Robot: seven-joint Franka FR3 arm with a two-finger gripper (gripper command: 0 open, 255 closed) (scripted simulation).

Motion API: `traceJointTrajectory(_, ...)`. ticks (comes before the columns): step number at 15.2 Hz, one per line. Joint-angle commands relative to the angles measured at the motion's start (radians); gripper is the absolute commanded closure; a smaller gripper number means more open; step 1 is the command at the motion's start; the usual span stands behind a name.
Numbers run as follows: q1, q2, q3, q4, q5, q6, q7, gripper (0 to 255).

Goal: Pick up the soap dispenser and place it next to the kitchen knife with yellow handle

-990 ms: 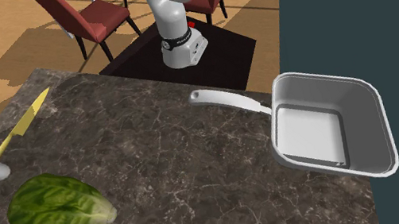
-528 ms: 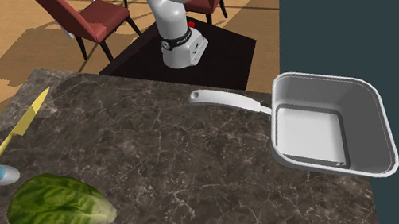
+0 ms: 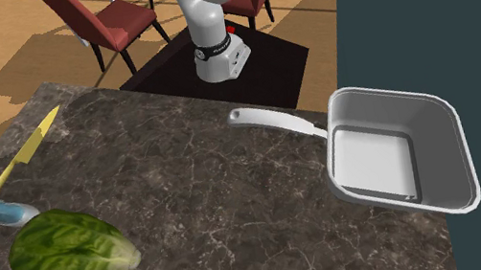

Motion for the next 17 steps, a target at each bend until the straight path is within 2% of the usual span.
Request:
traceJointTrajectory(1,-0.003,-0.001,0.000,-0.030,0.000,0.030,0.002,255)
traceJointTrajectory(4,-0.006,0.000,-0.001,-0.072,-0.001,0.072,0.007,255)
traceJointTrajectory(11,-0.006,0.000,-0.001,-0.072,-0.001,0.072,0.007,255)
traceJointTrajectory(12,-0.006,0.000,-0.001,-0.072,-0.001,0.072,0.007,0)
traceJointTrajectory(17,-0.006,0.000,-0.001,-0.072,-0.001,0.072,0.007,0)
